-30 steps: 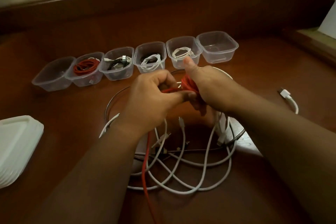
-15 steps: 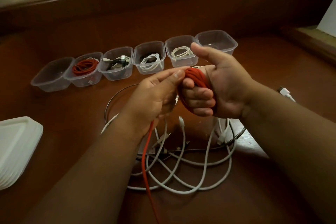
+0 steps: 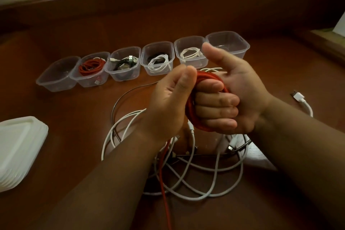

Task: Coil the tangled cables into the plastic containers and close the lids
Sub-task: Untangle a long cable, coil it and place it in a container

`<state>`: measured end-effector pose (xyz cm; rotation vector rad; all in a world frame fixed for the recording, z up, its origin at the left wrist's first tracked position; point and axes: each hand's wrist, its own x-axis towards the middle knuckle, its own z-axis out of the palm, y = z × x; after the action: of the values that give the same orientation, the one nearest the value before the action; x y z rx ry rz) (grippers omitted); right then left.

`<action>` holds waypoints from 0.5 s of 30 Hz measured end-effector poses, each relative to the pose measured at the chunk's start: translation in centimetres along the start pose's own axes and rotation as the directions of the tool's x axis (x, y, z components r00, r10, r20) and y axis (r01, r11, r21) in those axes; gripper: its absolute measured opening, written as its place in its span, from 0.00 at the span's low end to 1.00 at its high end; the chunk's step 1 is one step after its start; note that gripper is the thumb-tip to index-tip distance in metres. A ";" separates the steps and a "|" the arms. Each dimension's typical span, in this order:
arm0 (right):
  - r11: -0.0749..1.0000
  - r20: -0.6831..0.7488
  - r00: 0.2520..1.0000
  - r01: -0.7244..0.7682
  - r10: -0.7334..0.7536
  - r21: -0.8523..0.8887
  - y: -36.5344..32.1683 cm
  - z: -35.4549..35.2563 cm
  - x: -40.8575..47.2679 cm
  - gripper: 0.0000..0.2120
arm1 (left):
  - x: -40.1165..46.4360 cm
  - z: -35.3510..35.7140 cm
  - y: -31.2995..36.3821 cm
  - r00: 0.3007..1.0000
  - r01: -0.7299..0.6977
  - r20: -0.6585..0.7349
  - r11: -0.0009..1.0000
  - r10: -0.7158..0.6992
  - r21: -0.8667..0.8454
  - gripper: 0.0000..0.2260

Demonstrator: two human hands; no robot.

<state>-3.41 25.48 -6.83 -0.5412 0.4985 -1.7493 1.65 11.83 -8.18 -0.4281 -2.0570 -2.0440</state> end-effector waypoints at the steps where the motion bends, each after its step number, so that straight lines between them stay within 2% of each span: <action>1: 0.999 0.030 0.999 0.023 -0.024 0.041 0.2 0.1 0.0 0.31 | 0.0 0.1 0.3 0.999 0.050 0.009 0.993 -0.049 -0.104 0.22; 4: 0.981 0.046 0.985 0.160 -0.166 0.109 0.7 0.0 0.3 0.33 | 0.2 0.5 0.7 0.965 0.256 0.057 0.877 -0.255 -0.407 0.20; 6: 0.960 0.066 0.970 0.220 -0.235 0.172 0.8 -0.4 0.3 0.35 | 0.3 0.7 0.7 0.940 0.323 0.075 0.802 -0.332 -0.502 0.20; 8: 0.941 0.077 0.955 0.266 -0.287 0.210 0.8 -0.7 0.2 0.36 | 0.3 1.0 0.7 0.914 0.367 0.046 0.774 -0.403 -0.515 0.21; 10: 0.918 0.049 0.933 0.339 -0.356 0.207 0.7 -0.7 0.1 0.38 | 0.3 1.1 0.7 0.896 0.390 -0.034 0.821 -0.443 -0.417 0.16; 12: 0.877 -0.052 0.889 0.457 -0.454 0.149 0.6 -0.4 0.0 0.41 | 0.4 1.3 0.4 0.898 0.392 -0.086 0.874 -0.431 -0.288 0.13; 13: 0.844 -0.141 0.844 0.531 -0.518 0.075 0.5 -0.3 -0.1 0.43 | 0.5 1.4 0.2 0.898 0.403 -0.092 0.889 -0.430 -0.219 0.13; 15: 0.757 -0.299 0.700 0.635 -0.649 -0.157 0.3 -0.2 -0.3 0.44 | 0.4 1.4 -0.4 0.906 0.420 -0.061 0.908 -0.419 -0.003 0.11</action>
<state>-3.24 25.72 -7.16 -0.4742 0.6338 -2.5475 1.26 13.26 -8.43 0.0947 -2.2757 -2.2351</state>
